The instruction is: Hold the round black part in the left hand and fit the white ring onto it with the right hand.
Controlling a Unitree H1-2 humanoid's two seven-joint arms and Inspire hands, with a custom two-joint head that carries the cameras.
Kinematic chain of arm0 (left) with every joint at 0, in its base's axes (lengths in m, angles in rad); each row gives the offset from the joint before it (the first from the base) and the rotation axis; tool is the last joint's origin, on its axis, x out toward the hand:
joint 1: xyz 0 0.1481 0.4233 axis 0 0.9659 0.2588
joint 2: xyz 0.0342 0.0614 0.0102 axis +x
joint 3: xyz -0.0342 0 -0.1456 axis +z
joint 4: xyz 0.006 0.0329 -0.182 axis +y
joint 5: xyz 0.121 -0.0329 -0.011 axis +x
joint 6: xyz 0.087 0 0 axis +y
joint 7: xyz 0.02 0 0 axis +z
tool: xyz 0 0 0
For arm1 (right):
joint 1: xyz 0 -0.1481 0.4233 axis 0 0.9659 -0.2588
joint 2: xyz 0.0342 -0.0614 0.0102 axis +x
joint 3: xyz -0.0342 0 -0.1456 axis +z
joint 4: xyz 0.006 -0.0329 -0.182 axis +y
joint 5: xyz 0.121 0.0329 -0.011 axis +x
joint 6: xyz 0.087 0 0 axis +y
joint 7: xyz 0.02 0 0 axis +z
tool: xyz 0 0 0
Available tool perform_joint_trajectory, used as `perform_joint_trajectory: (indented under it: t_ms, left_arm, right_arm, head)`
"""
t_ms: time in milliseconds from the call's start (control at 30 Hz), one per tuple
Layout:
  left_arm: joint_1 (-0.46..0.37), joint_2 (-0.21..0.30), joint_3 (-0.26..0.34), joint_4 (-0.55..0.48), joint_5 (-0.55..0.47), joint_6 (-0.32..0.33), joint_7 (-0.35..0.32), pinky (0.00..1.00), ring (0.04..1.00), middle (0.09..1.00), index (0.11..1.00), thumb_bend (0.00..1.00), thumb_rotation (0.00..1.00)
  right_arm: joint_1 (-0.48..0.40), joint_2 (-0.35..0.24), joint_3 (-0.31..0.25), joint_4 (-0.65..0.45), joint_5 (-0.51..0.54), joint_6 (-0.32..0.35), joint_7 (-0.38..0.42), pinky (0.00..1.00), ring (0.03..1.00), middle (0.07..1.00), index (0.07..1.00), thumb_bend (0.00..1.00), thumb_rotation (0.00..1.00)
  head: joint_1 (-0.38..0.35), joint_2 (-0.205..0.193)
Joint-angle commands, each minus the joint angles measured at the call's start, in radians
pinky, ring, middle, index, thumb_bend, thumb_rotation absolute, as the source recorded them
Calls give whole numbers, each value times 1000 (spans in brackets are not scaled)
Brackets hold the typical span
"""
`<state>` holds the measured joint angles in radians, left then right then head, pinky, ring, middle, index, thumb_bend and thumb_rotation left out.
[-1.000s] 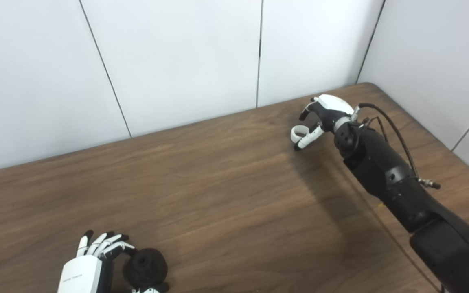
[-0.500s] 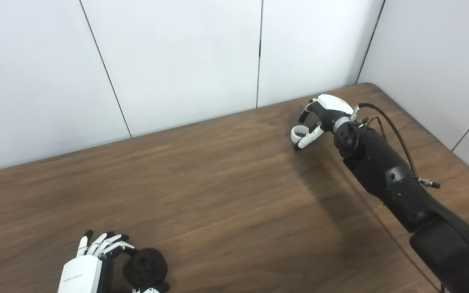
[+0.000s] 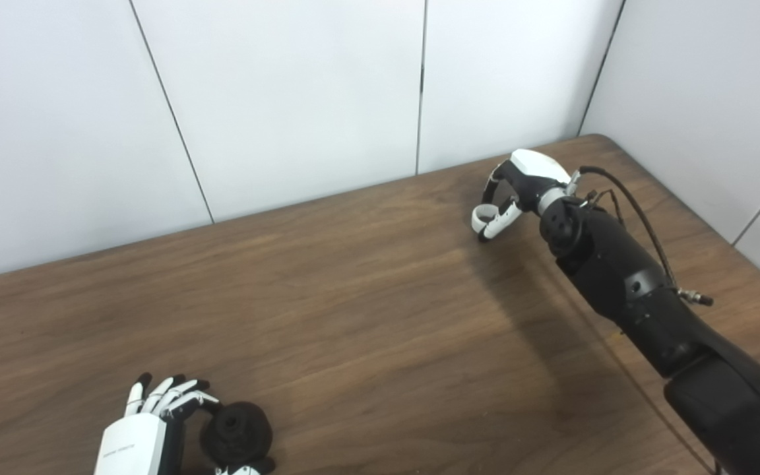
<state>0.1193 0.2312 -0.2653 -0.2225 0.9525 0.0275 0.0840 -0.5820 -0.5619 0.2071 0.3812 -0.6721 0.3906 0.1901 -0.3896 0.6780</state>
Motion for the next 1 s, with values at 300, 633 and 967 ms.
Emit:
perform_joint_trajectory:
  t_ms: [300,633,967]
  left_arm:
    - [0,-5,1,-20,21,12,-1,1000,880,777,482,525,55]
    - [-1,-18,-9,-13,38,12,4,1000,875,771,483,525,56]
    - [-1,-42,-25,-16,50,25,-4,1000,883,778,482,525,56]
  right_arm:
    - [-25,-52,-7,-11,6,-56,-24,1000,992,849,485,524,134]
    - [0,-67,-11,-97,17,-94,-14,1000,1000,857,485,524,134]
    - [26,-52,17,-326,1,-59,92,1000,996,848,485,524,135]
  head:
    - [12,-4]
    - [67,0]
    - [179,24]
